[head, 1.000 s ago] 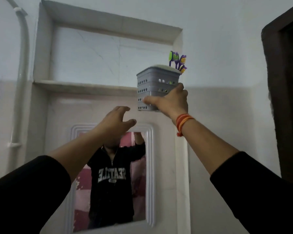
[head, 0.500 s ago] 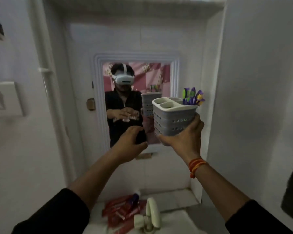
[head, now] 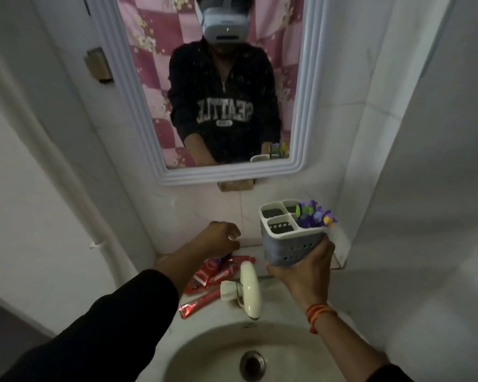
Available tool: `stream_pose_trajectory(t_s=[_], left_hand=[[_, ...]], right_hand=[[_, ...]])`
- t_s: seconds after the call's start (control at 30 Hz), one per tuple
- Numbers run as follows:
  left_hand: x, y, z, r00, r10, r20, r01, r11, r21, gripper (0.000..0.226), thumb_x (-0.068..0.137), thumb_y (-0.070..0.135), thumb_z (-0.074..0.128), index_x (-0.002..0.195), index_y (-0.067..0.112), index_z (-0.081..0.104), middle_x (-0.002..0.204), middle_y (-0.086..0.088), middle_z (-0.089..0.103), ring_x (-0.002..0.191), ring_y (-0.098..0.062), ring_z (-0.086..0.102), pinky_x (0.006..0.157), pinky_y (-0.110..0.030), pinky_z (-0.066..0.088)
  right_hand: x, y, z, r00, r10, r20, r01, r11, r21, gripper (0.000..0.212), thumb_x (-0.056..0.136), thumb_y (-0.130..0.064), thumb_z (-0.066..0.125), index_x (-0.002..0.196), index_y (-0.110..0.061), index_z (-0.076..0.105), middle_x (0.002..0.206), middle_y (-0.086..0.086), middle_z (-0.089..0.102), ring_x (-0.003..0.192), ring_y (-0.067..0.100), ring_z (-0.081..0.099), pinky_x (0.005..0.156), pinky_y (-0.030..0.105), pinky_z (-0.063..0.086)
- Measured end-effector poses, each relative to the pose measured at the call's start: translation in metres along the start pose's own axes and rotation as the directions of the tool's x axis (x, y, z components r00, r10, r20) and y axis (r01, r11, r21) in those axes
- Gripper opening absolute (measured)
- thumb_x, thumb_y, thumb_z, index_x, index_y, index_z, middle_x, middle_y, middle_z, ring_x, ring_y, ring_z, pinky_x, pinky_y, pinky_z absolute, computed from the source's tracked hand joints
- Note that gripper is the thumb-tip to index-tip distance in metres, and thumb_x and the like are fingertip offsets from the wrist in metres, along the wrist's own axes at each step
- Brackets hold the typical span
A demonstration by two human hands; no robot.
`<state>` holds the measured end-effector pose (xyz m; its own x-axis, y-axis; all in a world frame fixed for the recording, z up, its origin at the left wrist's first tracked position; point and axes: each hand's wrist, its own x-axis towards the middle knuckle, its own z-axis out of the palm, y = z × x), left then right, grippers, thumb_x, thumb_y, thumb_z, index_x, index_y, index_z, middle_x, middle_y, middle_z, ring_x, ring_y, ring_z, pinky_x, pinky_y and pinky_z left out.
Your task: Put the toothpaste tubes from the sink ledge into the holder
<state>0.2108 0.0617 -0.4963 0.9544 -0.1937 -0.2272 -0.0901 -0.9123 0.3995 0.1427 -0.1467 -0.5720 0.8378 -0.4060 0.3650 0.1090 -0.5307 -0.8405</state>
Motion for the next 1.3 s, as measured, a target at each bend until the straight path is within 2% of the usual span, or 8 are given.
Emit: stream_pose_trajectory(t_s=[0.3, 0.5, 0.67, 0.87, 1.0, 1.1, 1.17, 1.3], left_hand=[[0.073, -0.016, 0.062, 0.978, -0.099, 0.182, 0.056, 0.972, 0.230, 0.050, 0.087, 0.022, 0.074, 0.136, 0.017, 0.062, 0.139, -0.009, 0.060, 0.124, -0.027, 0.060, 0.101, -0.029, 0.047], [0.094, -0.010, 0.087, 0.965, -0.052, 0.256, -0.078, 0.877, 0.473, 0.034, 0.083, 0.007, 0.066, 0.117, 0.015, 0.068, 0.121, -0.013, 0.065, 0.112, -0.034, 0.066, 0.089, -0.043, 0.058], [0.103, -0.014, 0.102, 0.984, 0.015, 0.179, -0.118, 0.808, 0.578, 0.022, 0.091, 0.020, 0.060, 0.111, 0.019, 0.069, 0.118, -0.008, 0.064, 0.109, -0.033, 0.067, 0.076, -0.039, 0.052], [0.104, -0.006, 0.092, 0.974, 0.118, 0.195, -0.190, 0.891, 0.411, 0.037, 0.099, 0.045, 0.052, 0.127, 0.023, 0.059, 0.116, -0.012, 0.065, 0.109, -0.032, 0.064, 0.085, -0.041, 0.055], [0.089, 0.010, 0.071, 0.947, 0.268, 0.179, -0.295, 0.943, 0.151, 0.041, 0.103, 0.045, 0.047, 0.140, 0.029, 0.053, 0.122, -0.005, 0.066, 0.107, -0.025, 0.066, 0.083, -0.034, 0.053], [0.079, 0.027, 0.051, 0.883, 0.459, 0.095, -0.469, 0.860, 0.202, 0.045, 0.103, 0.046, 0.047, 0.145, 0.033, 0.053, 0.119, -0.001, 0.062, 0.099, -0.022, 0.066, 0.086, -0.039, 0.054], [0.072, 0.048, 0.030, 0.832, 0.523, 0.186, -0.554, 0.757, 0.348, 0.045, 0.099, 0.048, 0.052, 0.143, 0.038, 0.054, 0.115, 0.002, 0.062, 0.097, -0.019, 0.065, 0.080, -0.039, 0.056], [0.056, 0.101, 0.014, 0.852, 0.408, 0.330, -0.521, 0.593, 0.613, 0.036, 0.092, 0.042, 0.065, 0.128, 0.034, 0.066, 0.110, 0.004, 0.068, 0.098, -0.020, 0.068, 0.070, -0.033, 0.050]], right_hand=[[-0.032, 0.093, 0.019, 0.987, 0.126, 0.103, -0.126, 0.992, -0.013, 0.138, 0.029, -0.040, 0.101, 0.145, -0.010, 0.032, 0.130, 0.015, 0.047, 0.119, 0.041, 0.056, 0.091, 0.053, 0.058], [-0.060, 0.110, 0.017, 0.977, 0.127, 0.173, -0.128, 0.992, -0.007, 0.138, 0.025, -0.040, 0.105, 0.139, -0.005, 0.038, 0.126, 0.015, 0.047, 0.112, 0.040, 0.058, 0.089, 0.043, 0.056], [-0.067, 0.112, 0.015, 0.973, 0.077, 0.219, -0.088, 0.995, 0.040, 0.145, 0.023, -0.037, 0.105, 0.144, -0.005, 0.033, 0.132, 0.017, 0.042, 0.113, 0.026, 0.052, 0.092, 0.029, 0.049], [-0.064, 0.122, 0.013, 0.954, 0.095, 0.284, -0.155, 0.969, 0.194, 0.123, 0.038, -0.021, 0.107, 0.140, -0.022, 0.038, 0.141, -0.003, 0.047, 0.129, 0.022, 0.055, 0.107, 0.027, 0.050], [-0.058, 0.119, 0.011, 0.912, 0.193, 0.363, -0.287, 0.931, 0.227, 0.115, 0.041, -0.021, 0.107, 0.137, -0.028, 0.044, 0.133, -0.008, 0.063, 0.122, 0.004, 0.063, 0.098, 0.017, 0.055], [-0.052, 0.115, 0.009, 0.890, 0.227, 0.396, -0.344, 0.903, 0.256, 0.107, 0.042, -0.008, 0.106, 0.128, -0.034, 0.048, 0.123, -0.016, 0.066, 0.109, -0.017, 0.062, 0.086, 0.003, 0.051], [-0.049, 0.115, 0.009, 0.876, 0.242, 0.417, -0.366, 0.897, 0.248, 0.105, 0.042, -0.007, 0.105, 0.129, -0.026, 0.050, 0.121, -0.016, 0.065, 0.106, -0.022, 0.060, 0.083, 0.000, 0.050], [-0.045, 0.118, 0.010, 0.842, 0.286, 0.457, -0.420, 0.879, 0.224, 0.108, 0.039, -0.013, 0.106, 0.134, -0.019, 0.053, 0.122, -0.011, 0.069, 0.110, -0.013, 0.063, 0.089, 0.014, 0.058]])
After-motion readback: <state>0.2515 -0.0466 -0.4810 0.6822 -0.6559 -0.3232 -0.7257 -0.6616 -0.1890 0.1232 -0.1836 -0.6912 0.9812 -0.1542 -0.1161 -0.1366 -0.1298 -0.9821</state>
